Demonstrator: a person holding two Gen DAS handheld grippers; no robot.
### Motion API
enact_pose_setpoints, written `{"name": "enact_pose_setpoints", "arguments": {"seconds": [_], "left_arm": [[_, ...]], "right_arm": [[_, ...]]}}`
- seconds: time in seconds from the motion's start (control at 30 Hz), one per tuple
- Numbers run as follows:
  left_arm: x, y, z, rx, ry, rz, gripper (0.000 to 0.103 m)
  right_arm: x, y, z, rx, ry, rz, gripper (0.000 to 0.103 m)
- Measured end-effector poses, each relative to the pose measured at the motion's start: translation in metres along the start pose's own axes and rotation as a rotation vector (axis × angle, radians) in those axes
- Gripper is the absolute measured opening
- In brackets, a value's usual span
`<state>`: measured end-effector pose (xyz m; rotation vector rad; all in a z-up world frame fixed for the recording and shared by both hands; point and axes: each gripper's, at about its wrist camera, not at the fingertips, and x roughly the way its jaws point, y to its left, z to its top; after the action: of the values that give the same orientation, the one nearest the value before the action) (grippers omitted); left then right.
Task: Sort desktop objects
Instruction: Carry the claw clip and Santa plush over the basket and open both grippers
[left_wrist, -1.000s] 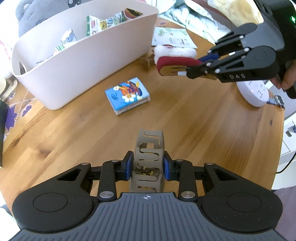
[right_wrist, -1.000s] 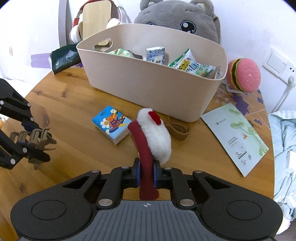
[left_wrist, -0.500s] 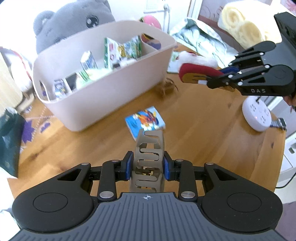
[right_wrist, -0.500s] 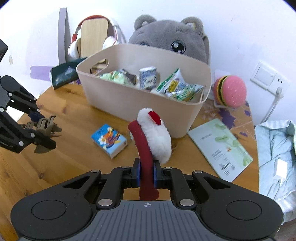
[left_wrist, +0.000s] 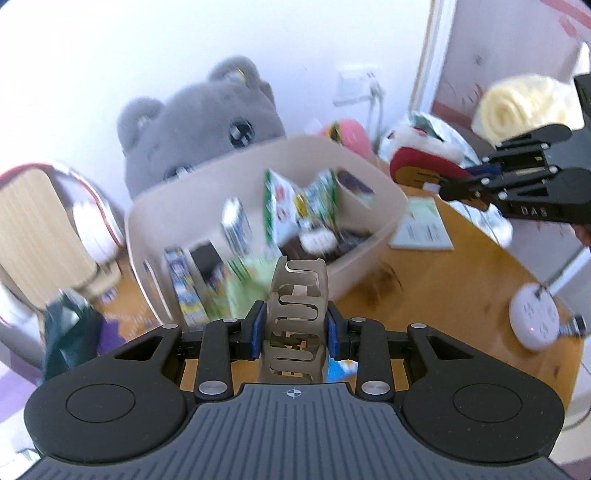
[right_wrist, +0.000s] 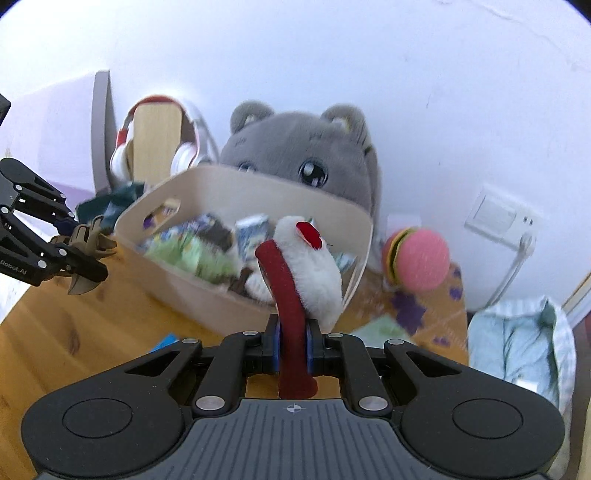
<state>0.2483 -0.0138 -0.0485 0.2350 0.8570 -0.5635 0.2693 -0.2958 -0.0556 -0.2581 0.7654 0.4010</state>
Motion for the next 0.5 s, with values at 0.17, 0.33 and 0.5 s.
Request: {"name": "enact_pose_setpoints", "arguments": {"seconds": [0.17,0.33,0.5], "left_arm": [[0.011,0.014,0.030,-0.026,-0.028,0.030,0.033],[0.033,0.022,0.050,-0.070,-0.020,0.059,0.033],[0.062,0.027,0.057,-0.130,0.014,0.104,0.033]], "right_arm": [[0.009,-0.009,0.027,-0.012,-0.034,-0.002,0.013],[0.030,-0.008,0.046,-0.031,-0.033,0.009,0.013],[0.057,-0.002,0.056,-0.055,-0.007,0.027,0.013]]}}
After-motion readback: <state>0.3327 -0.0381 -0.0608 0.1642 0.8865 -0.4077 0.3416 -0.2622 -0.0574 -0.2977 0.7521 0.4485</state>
